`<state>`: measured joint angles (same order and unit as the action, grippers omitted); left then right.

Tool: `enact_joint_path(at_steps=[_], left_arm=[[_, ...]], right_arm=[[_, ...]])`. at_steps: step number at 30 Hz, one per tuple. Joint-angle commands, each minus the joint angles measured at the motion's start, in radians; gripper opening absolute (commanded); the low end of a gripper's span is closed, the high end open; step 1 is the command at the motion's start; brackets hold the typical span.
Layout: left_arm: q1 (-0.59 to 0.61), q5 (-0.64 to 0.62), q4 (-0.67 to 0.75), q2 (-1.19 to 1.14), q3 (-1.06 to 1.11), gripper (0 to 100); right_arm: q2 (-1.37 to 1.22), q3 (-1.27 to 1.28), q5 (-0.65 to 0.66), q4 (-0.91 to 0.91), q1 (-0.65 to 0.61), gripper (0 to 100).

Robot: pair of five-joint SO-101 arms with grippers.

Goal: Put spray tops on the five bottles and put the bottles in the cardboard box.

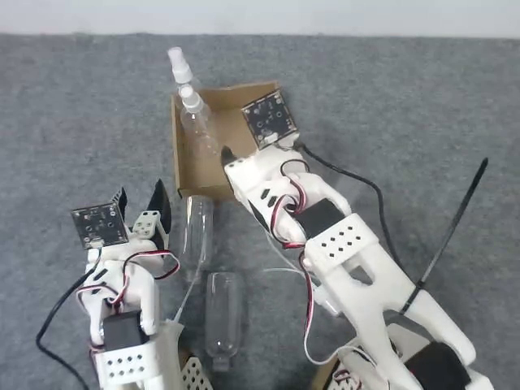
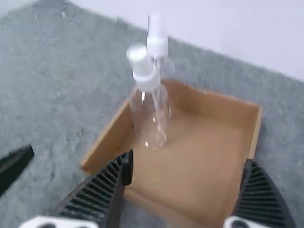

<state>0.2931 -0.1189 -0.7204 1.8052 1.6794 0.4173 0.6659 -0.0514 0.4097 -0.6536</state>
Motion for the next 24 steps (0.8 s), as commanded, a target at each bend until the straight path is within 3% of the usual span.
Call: enact_joint_path(at_steps=[1,8,24], left_arm=[[0.003,0.008,0.037,0.021,-0.012,21],[0.003,0.008,0.037,0.023,-0.012,21],[0.005,0.005,0.037,0.025,-0.01,21]], right_arm=[[0.064,-0.072,0.069,0.165,0.038,29.9],[0.053,-0.167,0.101,0.358,0.2,29.9],[0.053,-0.169,0.652,0.648,0.321,30.2]])
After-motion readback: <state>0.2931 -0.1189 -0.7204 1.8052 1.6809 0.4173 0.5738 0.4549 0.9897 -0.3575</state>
